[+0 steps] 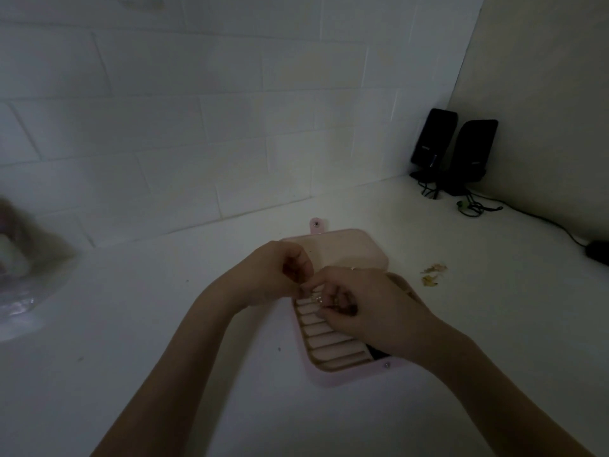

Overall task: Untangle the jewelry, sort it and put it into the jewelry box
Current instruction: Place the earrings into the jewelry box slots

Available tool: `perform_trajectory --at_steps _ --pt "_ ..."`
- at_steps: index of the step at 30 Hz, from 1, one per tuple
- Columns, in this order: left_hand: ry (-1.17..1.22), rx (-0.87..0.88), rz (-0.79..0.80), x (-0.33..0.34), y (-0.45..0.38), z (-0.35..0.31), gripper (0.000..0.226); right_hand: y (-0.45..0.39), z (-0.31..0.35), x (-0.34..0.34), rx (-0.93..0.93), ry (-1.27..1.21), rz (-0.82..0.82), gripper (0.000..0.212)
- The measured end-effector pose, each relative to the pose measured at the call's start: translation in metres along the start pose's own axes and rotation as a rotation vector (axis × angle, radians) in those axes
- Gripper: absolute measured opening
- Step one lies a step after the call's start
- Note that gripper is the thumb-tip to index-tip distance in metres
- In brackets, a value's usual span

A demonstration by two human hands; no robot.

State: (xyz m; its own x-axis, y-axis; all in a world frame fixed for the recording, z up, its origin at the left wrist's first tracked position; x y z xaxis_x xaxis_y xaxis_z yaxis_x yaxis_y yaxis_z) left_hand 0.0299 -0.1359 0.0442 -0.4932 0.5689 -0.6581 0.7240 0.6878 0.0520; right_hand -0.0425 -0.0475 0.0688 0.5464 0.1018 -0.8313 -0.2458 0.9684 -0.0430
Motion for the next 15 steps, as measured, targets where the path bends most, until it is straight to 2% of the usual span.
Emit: perform_trajectory --at_steps 5,8,9,11,15 --pt "0.003 -0.008 -0.004 0.0 -0.001 0.003 0.021 0.004 0.001 0.004 -0.015 -0.182 0.072 0.044" --pt "0.023 -0.006 -0.003 0.0 -0.001 0.003 0.023 0.005 0.0 0.003 -0.026 -0.291 0.123 0.033" --pt "0.036 -0.005 -0.002 0.0 -0.001 0.003 0.024 0.004 -0.005 -0.002 -0.025 -0.298 0.093 0.025" --pt "0.057 -0.003 0.009 -0.001 0.0 0.003 0.025 0.001 -0.022 -0.024 0.001 -0.261 -0.075 0.014" --pt "0.132 0.007 0.027 0.0 0.002 0.002 0.024 0.008 -0.072 -0.068 0.166 -0.133 -0.383 0.012"
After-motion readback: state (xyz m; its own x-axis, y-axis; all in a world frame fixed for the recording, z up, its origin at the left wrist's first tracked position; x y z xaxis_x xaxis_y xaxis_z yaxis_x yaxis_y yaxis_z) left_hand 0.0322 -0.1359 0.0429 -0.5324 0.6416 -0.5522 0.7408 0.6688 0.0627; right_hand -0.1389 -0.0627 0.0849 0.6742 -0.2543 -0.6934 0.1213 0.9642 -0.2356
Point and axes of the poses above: each hand's wrist, its own y-axis away from the middle knuckle, its own x-axis out of the palm, z = x × y, the point moved 9 cm from there along -y, towards the middle knuckle, and after that the axes turned 6 degrees about z, right-handed, at the moved point
